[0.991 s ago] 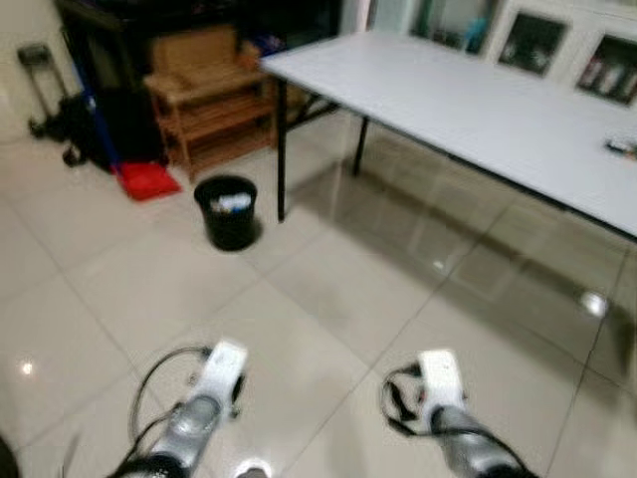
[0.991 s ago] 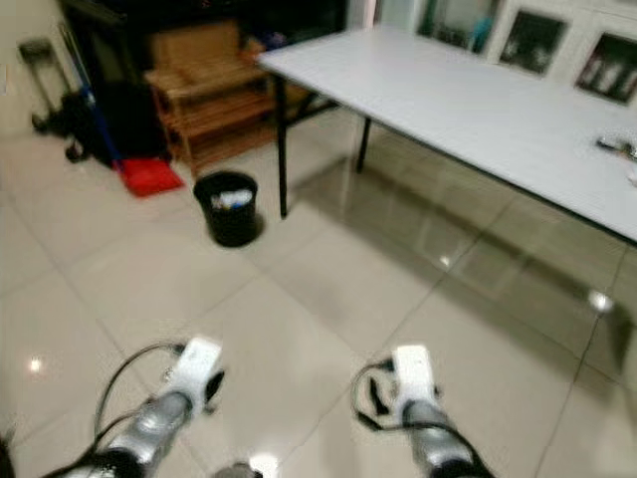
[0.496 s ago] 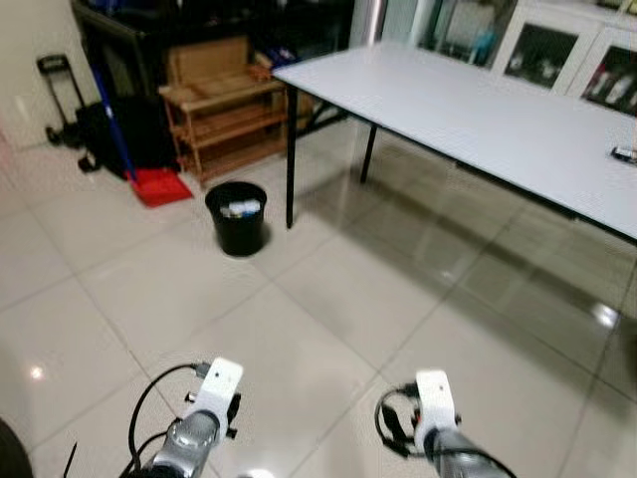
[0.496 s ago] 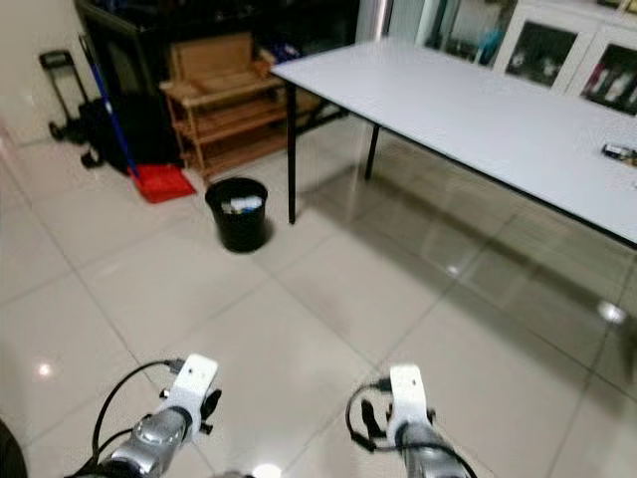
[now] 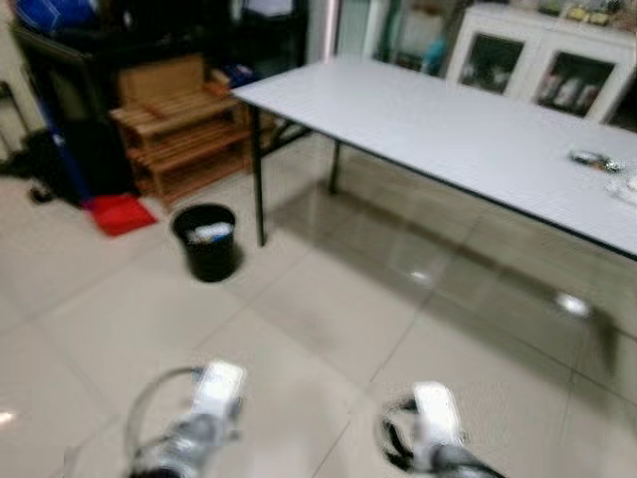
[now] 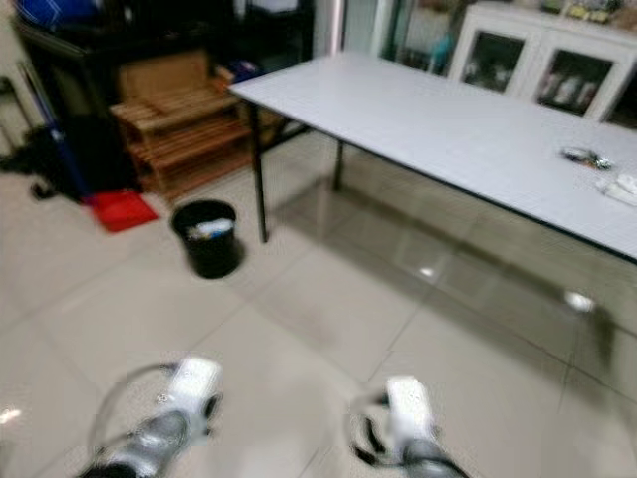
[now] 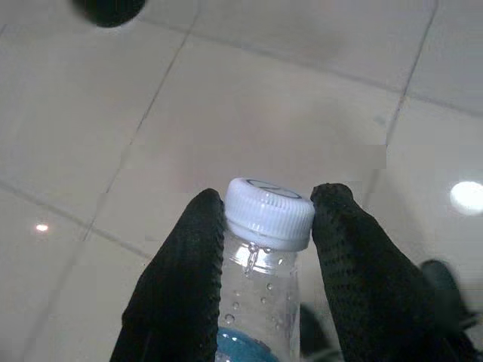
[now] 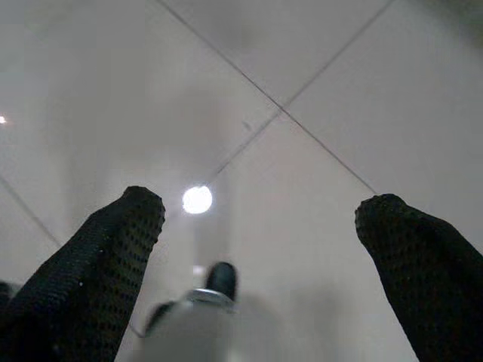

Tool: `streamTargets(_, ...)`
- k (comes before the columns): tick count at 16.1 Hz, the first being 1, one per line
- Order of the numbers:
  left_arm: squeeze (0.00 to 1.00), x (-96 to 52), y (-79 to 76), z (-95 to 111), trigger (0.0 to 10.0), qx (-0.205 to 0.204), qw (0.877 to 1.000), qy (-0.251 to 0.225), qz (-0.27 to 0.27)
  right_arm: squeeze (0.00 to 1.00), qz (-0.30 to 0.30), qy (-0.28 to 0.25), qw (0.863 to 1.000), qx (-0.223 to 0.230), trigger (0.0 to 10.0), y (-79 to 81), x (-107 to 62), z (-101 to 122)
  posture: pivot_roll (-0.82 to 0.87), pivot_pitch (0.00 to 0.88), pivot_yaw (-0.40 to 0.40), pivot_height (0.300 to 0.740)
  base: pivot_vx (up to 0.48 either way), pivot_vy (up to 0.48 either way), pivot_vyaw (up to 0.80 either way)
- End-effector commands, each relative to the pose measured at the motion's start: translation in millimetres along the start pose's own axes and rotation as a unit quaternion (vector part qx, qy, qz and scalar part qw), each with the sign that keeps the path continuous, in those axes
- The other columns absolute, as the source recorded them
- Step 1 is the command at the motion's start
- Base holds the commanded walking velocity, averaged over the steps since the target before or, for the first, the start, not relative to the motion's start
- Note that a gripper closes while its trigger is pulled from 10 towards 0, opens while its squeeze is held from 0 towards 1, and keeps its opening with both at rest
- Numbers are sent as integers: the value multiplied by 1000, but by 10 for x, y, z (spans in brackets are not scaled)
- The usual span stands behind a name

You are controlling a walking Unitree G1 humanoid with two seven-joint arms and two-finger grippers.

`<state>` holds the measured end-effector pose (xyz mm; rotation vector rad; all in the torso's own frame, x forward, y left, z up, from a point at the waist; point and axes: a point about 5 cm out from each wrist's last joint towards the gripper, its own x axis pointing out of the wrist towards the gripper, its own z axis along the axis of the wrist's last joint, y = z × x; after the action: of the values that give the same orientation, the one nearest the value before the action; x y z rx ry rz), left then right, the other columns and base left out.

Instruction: Picking trash to rubbish bin

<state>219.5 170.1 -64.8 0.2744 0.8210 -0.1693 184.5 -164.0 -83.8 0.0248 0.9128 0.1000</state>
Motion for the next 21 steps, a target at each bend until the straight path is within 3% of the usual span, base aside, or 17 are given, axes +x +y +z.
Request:
streamTargets(1,0,-13,117,-31,10000,3,1000,6,14,0,11,-15,1000,-4,10000,84,35,121,-12,15,-43,740,480,0,0)
streamTargets(11,0,-16,115,-42,10000,12,1000,7,9,0,23,-14,999,-19,10000,147,42,123,-4,0,-34,740,480,0,0)
streamTargets(21,0,-19,191,-28,10000,-6,1000,5,28,0,22,-15,999,-27,10000,154,53,161,7,0,-39,740,480,0,126)
